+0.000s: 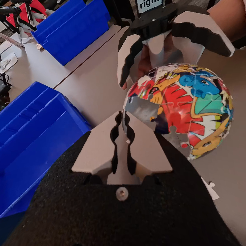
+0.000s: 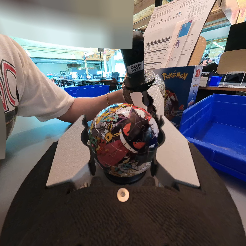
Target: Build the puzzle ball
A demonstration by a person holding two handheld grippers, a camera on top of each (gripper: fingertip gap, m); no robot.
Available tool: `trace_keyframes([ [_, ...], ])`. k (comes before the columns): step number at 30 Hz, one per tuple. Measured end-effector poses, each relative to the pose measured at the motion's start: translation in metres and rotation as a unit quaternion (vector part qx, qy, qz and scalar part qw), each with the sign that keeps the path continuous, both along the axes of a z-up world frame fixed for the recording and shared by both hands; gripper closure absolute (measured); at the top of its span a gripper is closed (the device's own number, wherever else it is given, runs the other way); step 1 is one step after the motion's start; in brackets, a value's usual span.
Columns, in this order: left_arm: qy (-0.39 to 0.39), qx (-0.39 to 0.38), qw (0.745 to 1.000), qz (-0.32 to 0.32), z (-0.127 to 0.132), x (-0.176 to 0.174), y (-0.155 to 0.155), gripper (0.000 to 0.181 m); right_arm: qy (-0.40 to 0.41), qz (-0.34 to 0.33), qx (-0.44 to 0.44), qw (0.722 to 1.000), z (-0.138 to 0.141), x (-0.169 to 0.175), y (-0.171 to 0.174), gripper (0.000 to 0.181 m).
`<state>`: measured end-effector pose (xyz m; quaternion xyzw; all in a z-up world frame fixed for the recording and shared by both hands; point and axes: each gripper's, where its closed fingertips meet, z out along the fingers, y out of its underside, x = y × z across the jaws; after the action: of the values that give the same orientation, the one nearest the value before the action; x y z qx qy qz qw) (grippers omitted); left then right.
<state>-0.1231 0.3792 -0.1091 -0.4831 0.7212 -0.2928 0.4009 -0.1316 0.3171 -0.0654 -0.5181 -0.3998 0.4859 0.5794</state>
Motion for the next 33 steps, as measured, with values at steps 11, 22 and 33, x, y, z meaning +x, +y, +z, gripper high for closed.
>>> trace_keyframes([
  [11, -0.013, -0.004, 1.0, -0.005, -0.0007, 0.0002, -0.0003, 0.18, -0.002, -0.002, -0.005, 1.0, -0.0028, -0.0003, 0.0027, 0.078],
  [22, -0.026, 0.015, 0.999, -0.021, 0.0067, -0.0007, -0.0019, 0.18, -0.002, -0.005, -0.014, 1.0, -0.0034, 0.0024, 0.0055, 0.079],
  [33, -0.014, 0.004, 1.0, -0.001, 0.0046, 0.0002, -0.0004, 0.181, -0.004, -0.004, -0.012, 1.0, -0.0037, 0.0021, 0.0049, 0.079],
])
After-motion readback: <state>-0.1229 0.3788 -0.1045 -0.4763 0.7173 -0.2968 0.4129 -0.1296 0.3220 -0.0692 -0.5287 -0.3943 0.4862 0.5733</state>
